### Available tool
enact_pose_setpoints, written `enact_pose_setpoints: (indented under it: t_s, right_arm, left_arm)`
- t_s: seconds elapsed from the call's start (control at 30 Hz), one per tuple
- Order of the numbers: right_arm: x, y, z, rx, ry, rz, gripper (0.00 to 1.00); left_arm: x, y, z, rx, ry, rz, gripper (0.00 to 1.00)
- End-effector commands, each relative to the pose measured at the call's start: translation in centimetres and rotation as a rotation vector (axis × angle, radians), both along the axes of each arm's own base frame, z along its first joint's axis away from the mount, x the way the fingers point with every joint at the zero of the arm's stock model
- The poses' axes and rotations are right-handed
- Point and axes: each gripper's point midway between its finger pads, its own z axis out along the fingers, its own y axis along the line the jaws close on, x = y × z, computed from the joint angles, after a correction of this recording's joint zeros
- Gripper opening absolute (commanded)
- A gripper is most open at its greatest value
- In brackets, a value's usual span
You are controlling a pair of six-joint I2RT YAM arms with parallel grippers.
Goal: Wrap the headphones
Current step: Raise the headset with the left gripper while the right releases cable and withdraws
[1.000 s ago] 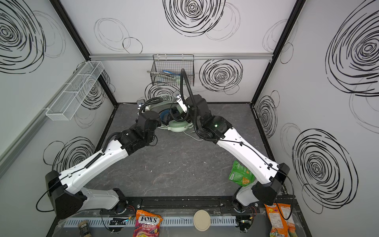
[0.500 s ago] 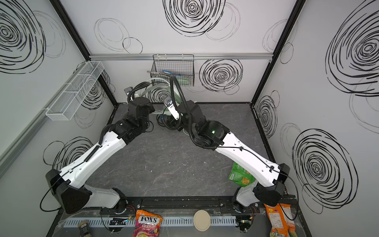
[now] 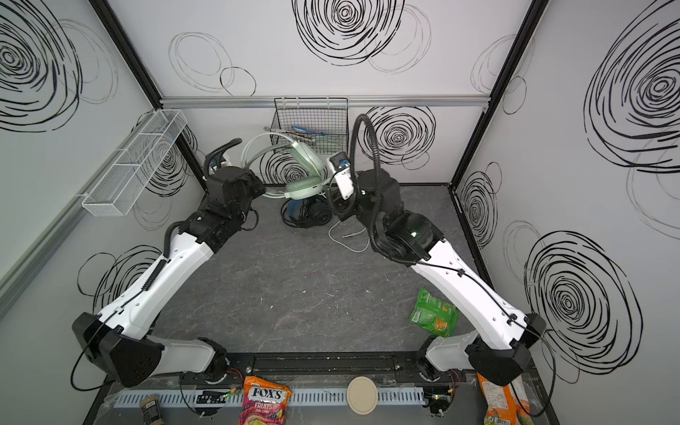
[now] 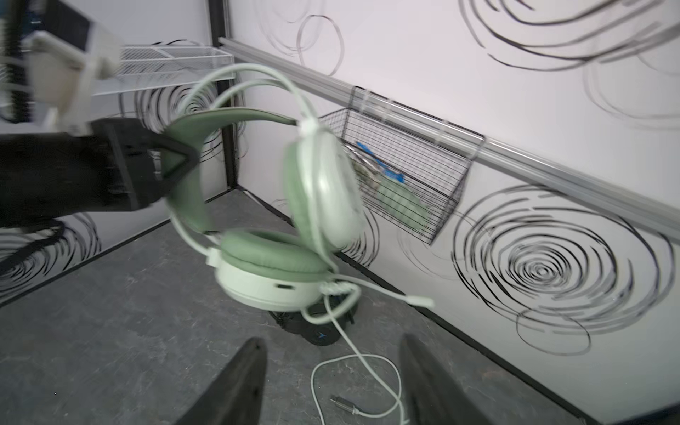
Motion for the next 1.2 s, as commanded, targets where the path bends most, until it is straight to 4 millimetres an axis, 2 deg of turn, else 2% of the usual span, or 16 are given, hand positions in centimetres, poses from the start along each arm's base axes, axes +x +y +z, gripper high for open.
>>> enact_pose_setpoints:
  t_s: [0.0, 0.13, 0.17, 0.33, 0.57, 0.83, 1.0, 1.17]
  right_arm:
    - [-1.0, -2.9, 1.2, 0.216, 0.034, 0.05, 0.91]
    - [-0.1, -5.2, -3.3, 0.335, 0.198, 0.042, 1.0]
    - [-0.2, -5.2, -4.4, 0.356, 0.225, 0.057, 0.98]
    - [-1.2, -2.6, -11.8, 0.335, 0.325, 0.224, 0.97]
    - [-0.4, -1.5, -15.2, 0.311, 0.256, 0.319, 0.97]
    - [-0.9, 0.4, -18.9, 0.313, 0.322, 0.455, 0.97]
    - [-2.1, -0.2, -20.3, 0.296, 0.401, 0.435, 0.97]
    - [-4.9, -1.7, -21.6, 0.275, 0.404, 0.429, 0.97]
  left_arm:
    - [-1.7, -0.2, 5.1, -0.141, -0.14, -0.124, 0.0]
    - [-2.9, 0.2, 6.7, -0.172, -0.151, -0.182, 0.0]
    - [-3.1, 0.2, 7.0, -0.188, -0.151, -0.196, 0.0]
    - [-4.0, -0.5, 9.0, -0.278, -0.178, -0.278, 0.0]
    - [-5.4, -2.1, 11.1, -0.371, -0.218, -0.384, 0.0]
    - [-6.0, -3.0, 13.1, -0.44, -0.258, -0.448, 0.0]
    - [-6.2, -3.3, 13.8, -0.461, -0.271, -0.467, 0.0]
    - [-6.4, -3.4, 14.3, -0.463, -0.273, -0.472, 0.0]
